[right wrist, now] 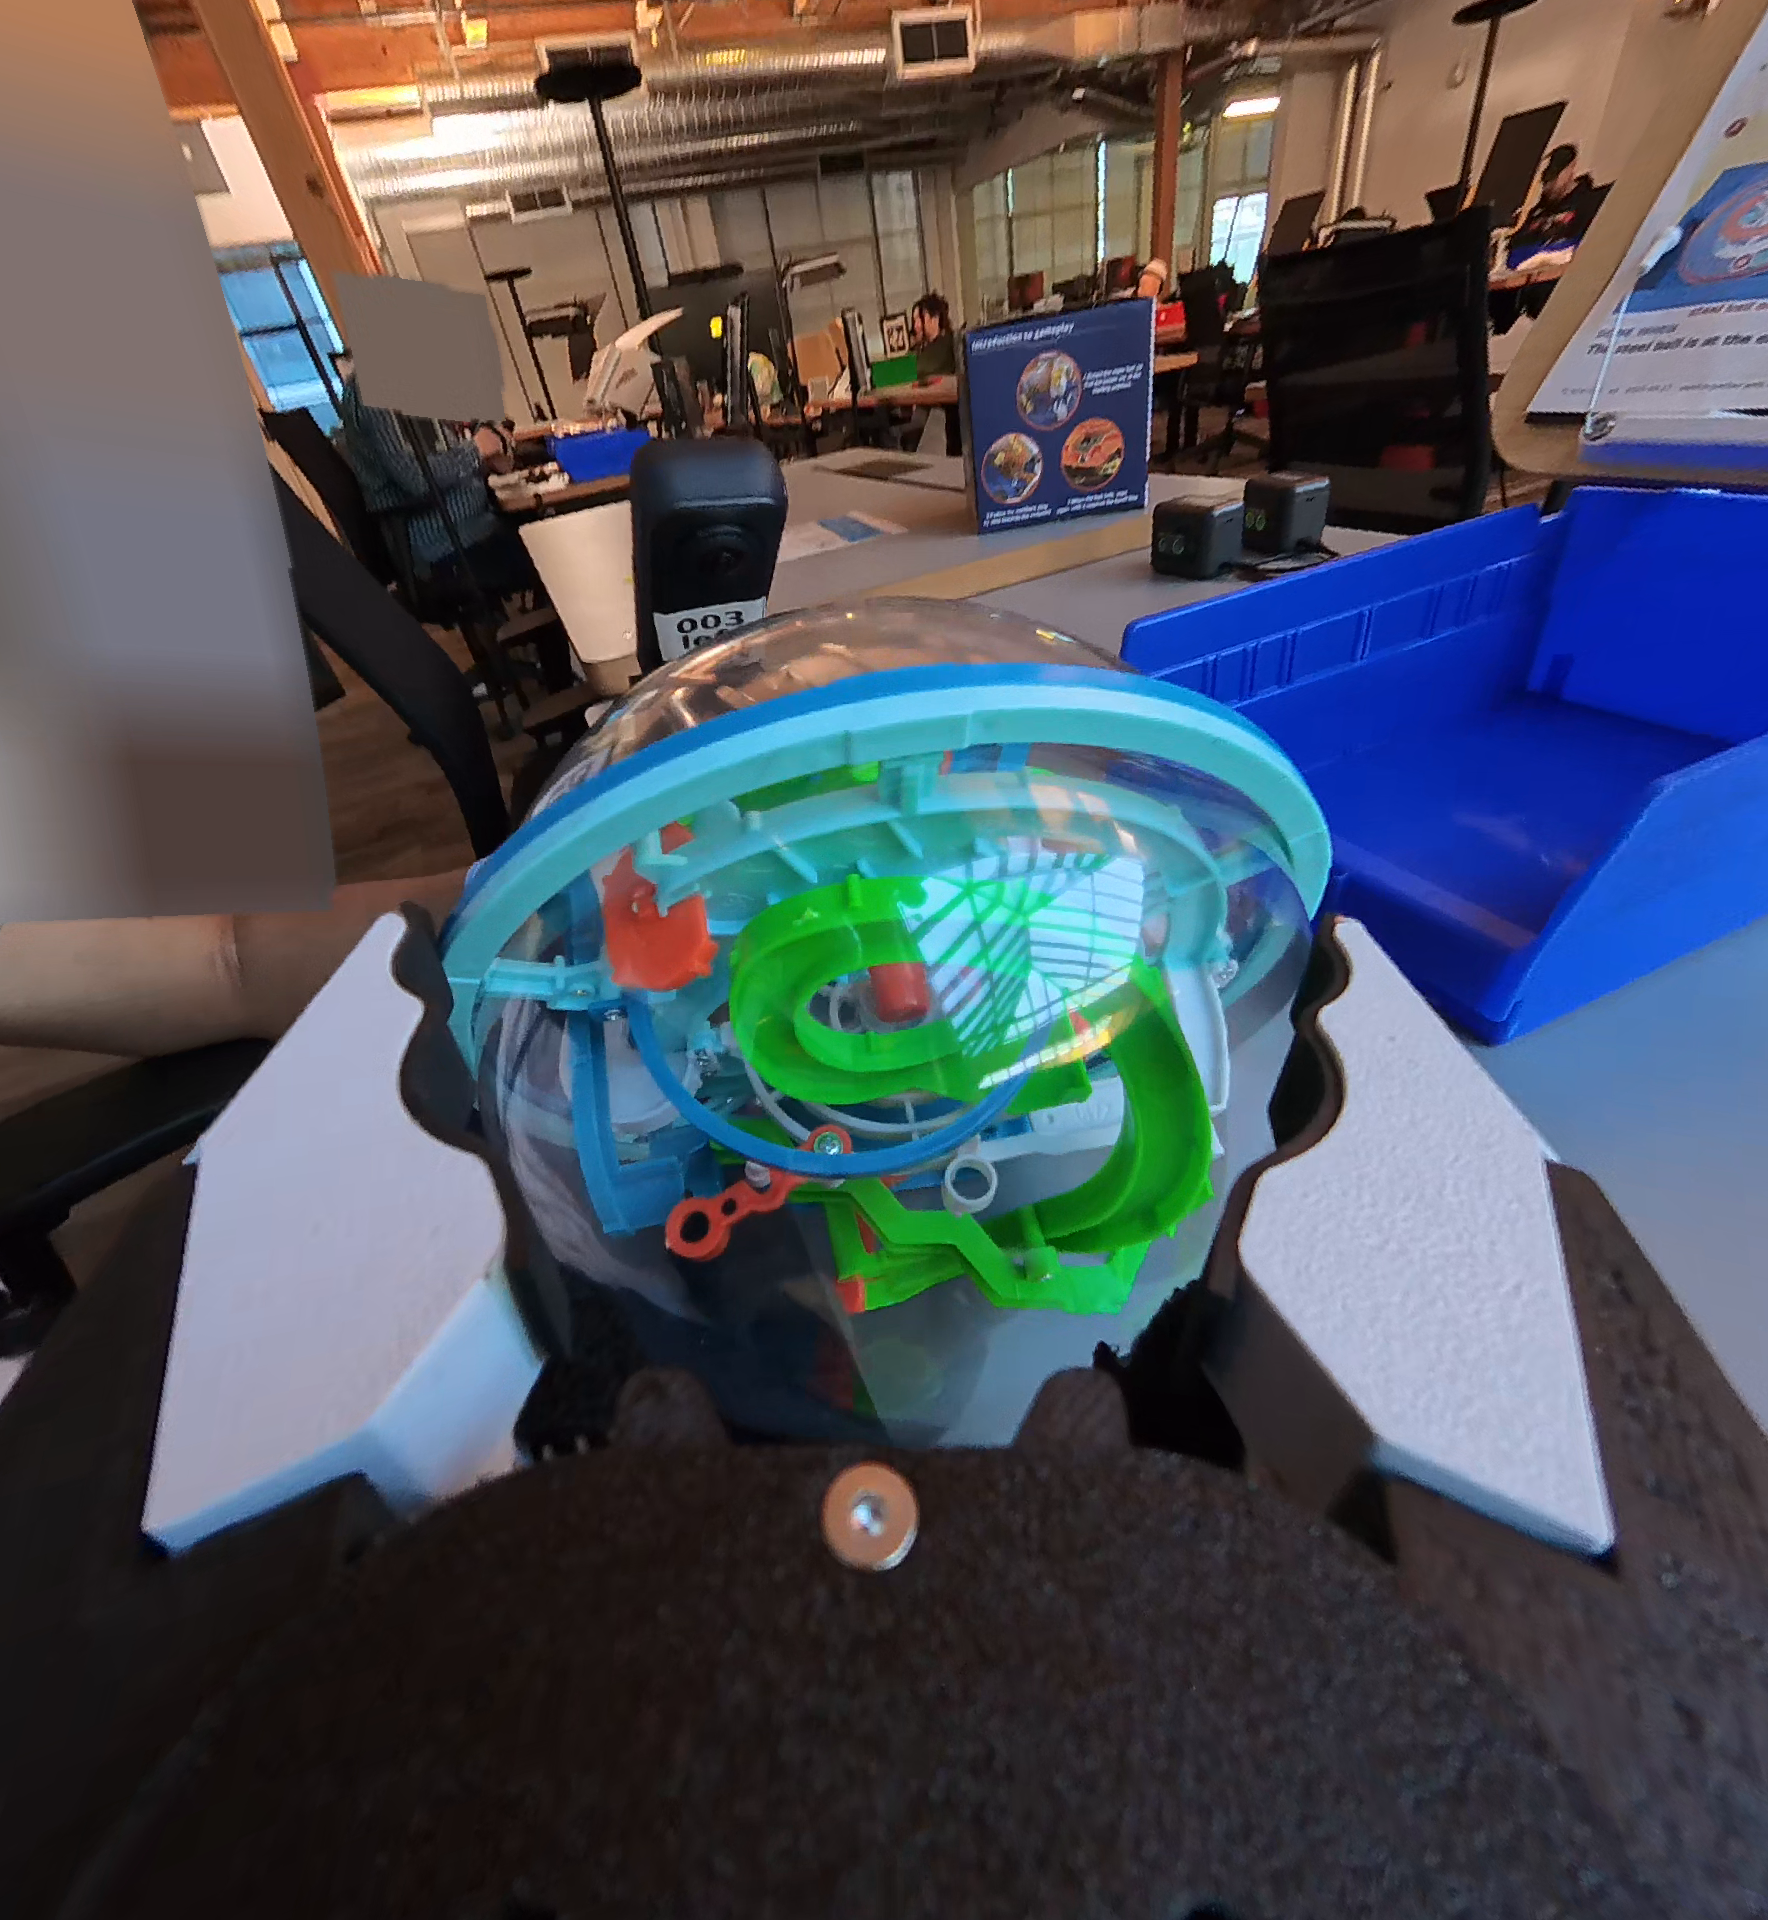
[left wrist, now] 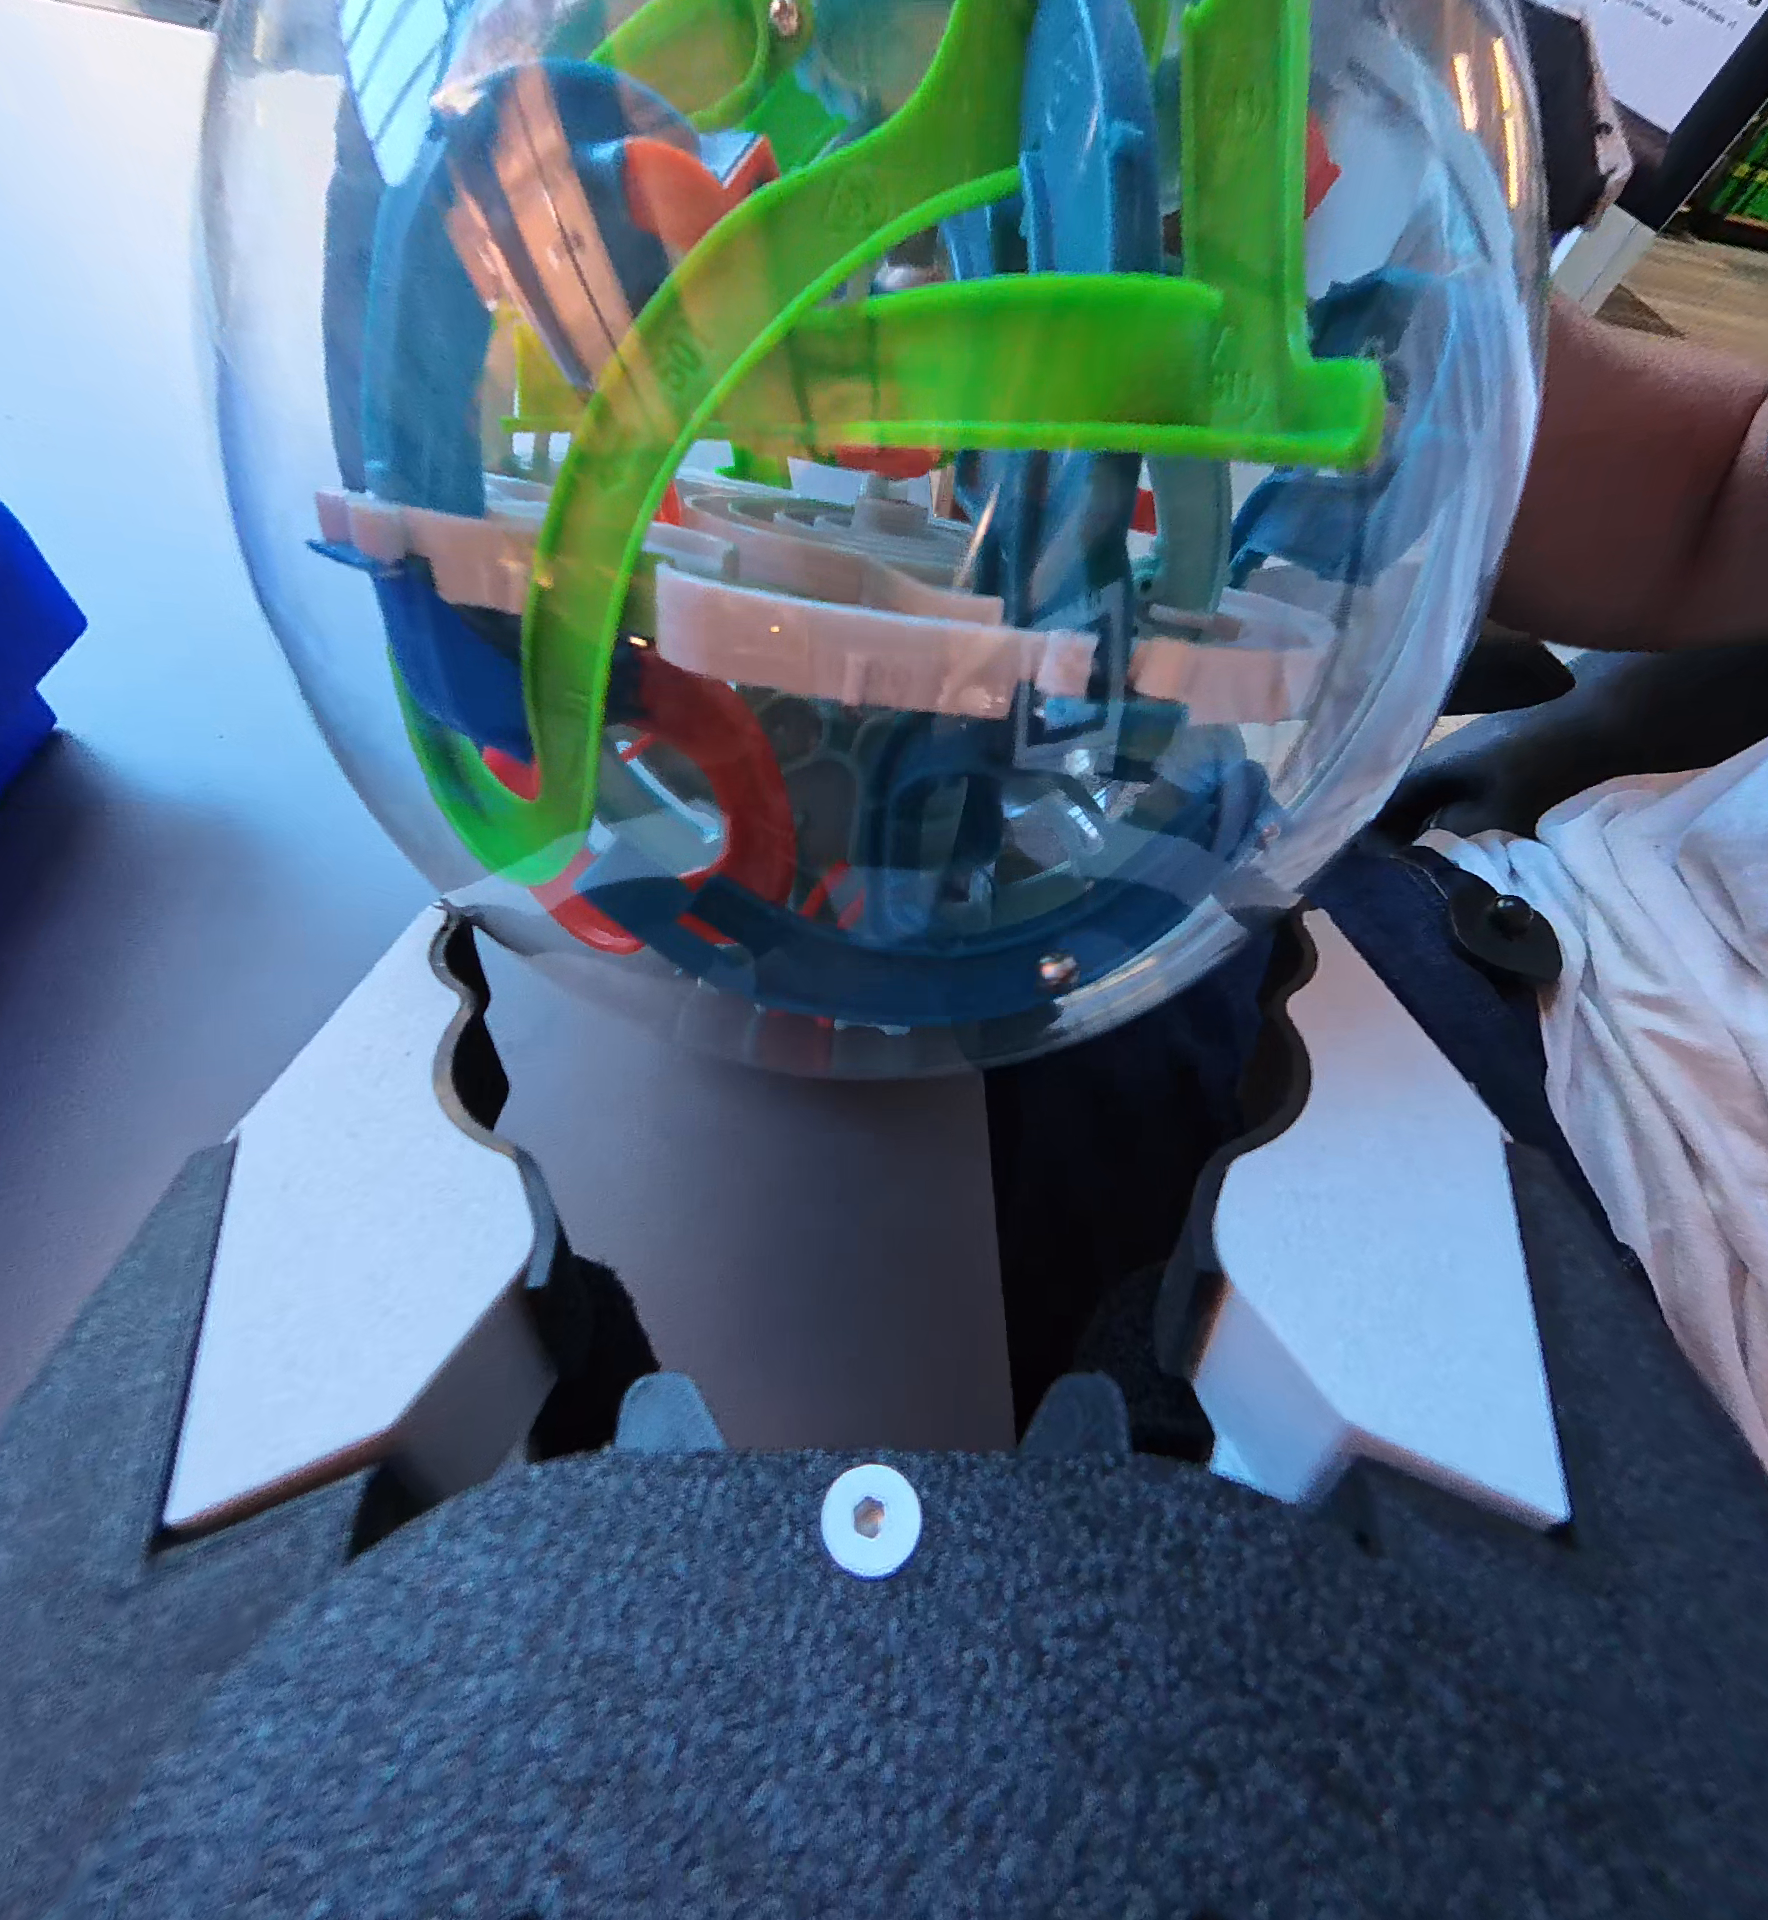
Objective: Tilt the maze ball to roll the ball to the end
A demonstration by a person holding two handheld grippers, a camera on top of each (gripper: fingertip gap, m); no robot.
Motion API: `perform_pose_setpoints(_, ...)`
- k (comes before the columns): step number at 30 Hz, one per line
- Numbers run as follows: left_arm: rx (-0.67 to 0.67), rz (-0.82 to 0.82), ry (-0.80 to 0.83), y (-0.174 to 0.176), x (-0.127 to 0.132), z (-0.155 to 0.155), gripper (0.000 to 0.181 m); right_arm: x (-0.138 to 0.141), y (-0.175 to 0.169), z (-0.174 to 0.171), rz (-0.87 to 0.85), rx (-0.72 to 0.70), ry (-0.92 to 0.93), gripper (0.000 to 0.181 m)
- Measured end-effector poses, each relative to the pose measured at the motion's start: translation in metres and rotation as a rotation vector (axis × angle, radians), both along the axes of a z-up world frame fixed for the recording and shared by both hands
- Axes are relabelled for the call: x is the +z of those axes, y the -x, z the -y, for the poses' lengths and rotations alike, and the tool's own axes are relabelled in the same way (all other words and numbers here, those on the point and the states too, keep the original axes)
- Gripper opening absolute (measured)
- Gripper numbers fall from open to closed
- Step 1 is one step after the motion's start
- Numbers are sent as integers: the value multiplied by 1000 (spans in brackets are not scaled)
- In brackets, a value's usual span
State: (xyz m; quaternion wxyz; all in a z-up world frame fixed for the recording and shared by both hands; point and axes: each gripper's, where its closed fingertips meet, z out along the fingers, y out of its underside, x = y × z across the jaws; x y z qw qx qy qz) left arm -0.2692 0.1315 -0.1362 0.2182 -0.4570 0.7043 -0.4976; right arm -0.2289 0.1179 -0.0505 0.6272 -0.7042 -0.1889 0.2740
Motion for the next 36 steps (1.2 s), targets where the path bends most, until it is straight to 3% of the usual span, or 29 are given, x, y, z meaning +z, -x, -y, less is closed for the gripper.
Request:
perform_pose_setpoints(13,-33,-34,62,-2,0,2,143,0,-5,0,-44,-21,-12,154)
perform_pose_setpoints(16,-77,-102,146,-1,-2,7,156,0,-7,-1,-59,-23,-10,154)
perform_pose_setpoints(25,-51,-84,127,-7,-2,3,146,-2,-14,2,-33,-29,42,153)
perform_pose_setpoints(29,-51,-84,131,-7,-1,3,145,13,-26,13,4,-103,23,150)
perform_pose_setpoints(32,-50,-82,127,-7,-1,4,145,-2,-25,16,100,-130,55,149)
perform_pose_setpoints(36,-47,-79,121,-7,-1,4,145,-12,-13,12,62,-81,74,151)
